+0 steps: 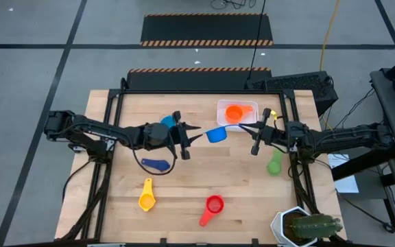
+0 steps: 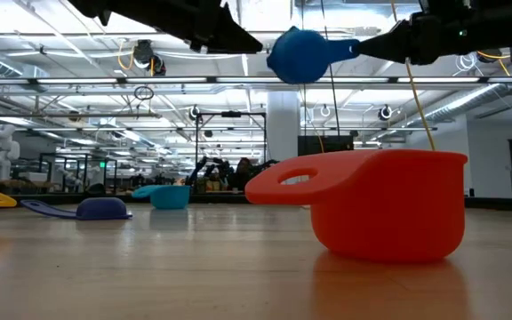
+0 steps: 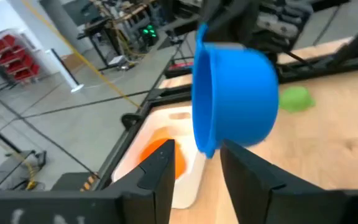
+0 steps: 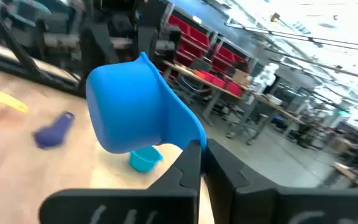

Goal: Nest measuring cups in basket
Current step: Stack the blue measuring cup on top of the orange measuring cup in the white bin

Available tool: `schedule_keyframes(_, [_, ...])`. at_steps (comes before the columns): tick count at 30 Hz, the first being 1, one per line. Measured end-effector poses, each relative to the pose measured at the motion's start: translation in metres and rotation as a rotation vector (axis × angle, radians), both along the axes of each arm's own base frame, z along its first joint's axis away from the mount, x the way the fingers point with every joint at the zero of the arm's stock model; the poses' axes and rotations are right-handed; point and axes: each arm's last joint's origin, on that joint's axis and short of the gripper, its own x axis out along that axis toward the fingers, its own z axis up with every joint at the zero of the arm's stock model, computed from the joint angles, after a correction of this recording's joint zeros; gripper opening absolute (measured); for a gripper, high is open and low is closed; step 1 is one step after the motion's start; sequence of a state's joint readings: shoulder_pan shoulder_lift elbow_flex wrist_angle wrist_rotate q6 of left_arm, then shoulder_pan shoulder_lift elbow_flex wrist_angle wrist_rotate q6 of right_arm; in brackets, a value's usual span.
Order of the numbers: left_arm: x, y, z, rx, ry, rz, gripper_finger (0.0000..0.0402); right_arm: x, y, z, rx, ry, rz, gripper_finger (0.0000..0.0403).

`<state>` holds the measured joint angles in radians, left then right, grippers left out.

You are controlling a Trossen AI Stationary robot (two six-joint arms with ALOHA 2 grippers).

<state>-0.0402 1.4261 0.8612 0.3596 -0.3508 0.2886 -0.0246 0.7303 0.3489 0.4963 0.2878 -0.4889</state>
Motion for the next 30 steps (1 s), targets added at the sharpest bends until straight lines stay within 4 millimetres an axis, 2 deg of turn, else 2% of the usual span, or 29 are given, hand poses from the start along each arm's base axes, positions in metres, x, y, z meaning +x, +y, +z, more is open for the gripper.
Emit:
schedule_keyframes(9, [-0.012,0.005,0.005,-0.062,0.042,0.044,0.0149,-0.001,-0.002,0.001,-0.189,0.064,-0.068,0.0000])
schedule_keyframes(16, [-0.012,0.009,0.007,-0.128,0.018,-0.034,0.0150,-0.002,-0.003,0.002,-0.311,0.100,-0.092,0.0000])
schedule_keyframes(22, [-0.007,0.005,0.015,-0.124,-0.085,-0.087,0.0150,-0.002,-0.003,0.003,-0.456,0.143,-0.101,0.0000])
schedule_keyframes(26, [0.002,-0.001,0.013,-0.082,-0.138,-0.134,0.0150,-0.002,-0.003,0.006,-0.465,0.118,-0.108,0.0000])
schedule_keyframes(30, [0.007,0.002,0.010,-0.063,-0.158,-0.127,0.0150,-0.002,-0.002,0.006,-0.465,0.117,-0.108,0.0000])
